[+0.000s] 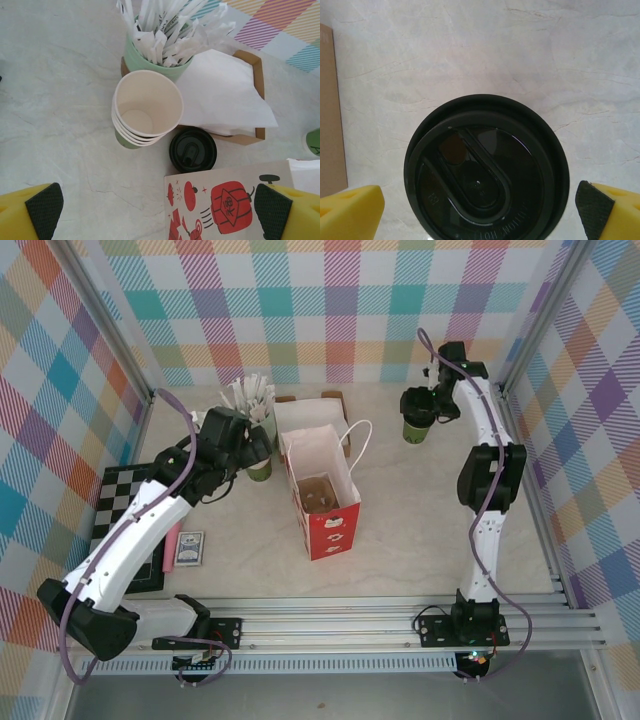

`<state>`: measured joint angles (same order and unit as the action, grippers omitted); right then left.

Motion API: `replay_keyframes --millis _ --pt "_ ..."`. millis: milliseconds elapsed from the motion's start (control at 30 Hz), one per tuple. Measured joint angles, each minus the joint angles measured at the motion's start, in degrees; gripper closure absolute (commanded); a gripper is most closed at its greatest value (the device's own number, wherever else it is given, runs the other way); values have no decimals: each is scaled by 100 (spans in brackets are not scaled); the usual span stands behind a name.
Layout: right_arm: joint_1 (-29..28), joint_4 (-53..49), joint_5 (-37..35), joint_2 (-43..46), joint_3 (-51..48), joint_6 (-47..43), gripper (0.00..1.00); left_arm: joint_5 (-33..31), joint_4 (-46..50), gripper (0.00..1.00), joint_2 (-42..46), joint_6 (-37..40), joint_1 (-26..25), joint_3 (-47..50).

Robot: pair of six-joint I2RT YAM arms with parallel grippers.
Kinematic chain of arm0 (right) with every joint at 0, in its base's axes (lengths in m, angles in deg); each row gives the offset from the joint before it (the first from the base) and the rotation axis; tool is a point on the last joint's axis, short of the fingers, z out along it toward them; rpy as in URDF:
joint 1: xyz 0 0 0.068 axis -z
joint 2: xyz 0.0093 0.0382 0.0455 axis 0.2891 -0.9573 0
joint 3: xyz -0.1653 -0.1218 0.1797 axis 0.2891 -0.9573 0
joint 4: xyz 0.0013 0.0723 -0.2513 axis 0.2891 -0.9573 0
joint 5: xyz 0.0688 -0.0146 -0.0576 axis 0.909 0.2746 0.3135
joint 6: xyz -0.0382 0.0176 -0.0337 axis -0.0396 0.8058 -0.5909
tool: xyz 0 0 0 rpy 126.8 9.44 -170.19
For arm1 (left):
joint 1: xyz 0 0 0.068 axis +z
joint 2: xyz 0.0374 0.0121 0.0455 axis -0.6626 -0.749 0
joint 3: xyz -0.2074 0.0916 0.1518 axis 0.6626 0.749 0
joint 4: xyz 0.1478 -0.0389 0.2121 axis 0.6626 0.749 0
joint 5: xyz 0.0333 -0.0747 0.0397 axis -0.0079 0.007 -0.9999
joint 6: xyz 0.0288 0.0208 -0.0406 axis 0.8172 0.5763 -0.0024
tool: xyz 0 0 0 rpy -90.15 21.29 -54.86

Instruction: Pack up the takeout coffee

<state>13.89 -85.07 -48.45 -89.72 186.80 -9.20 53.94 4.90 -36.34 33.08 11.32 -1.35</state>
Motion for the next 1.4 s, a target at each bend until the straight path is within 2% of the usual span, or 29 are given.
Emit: replay_keyframes --millis 500,767,1000,1200,1400 --pt "0 -118 155 -400 125 107 0 -39 -2 0 -162 -22 31 0" --pt "0 -118 264 -411 157 170 13 -37 -2 0 -164 -22 33 2" --pt "0 -114 267 -400 144 136 16 -37 -4 0 -157 -22 33 87" --pt "0 144 597 243 -938 -105 18 17 -52 0 -151 48 33 216" --pt "-2 291 1152 1191 -2317 -909 18 402 -389 0 -136 479 39 247"
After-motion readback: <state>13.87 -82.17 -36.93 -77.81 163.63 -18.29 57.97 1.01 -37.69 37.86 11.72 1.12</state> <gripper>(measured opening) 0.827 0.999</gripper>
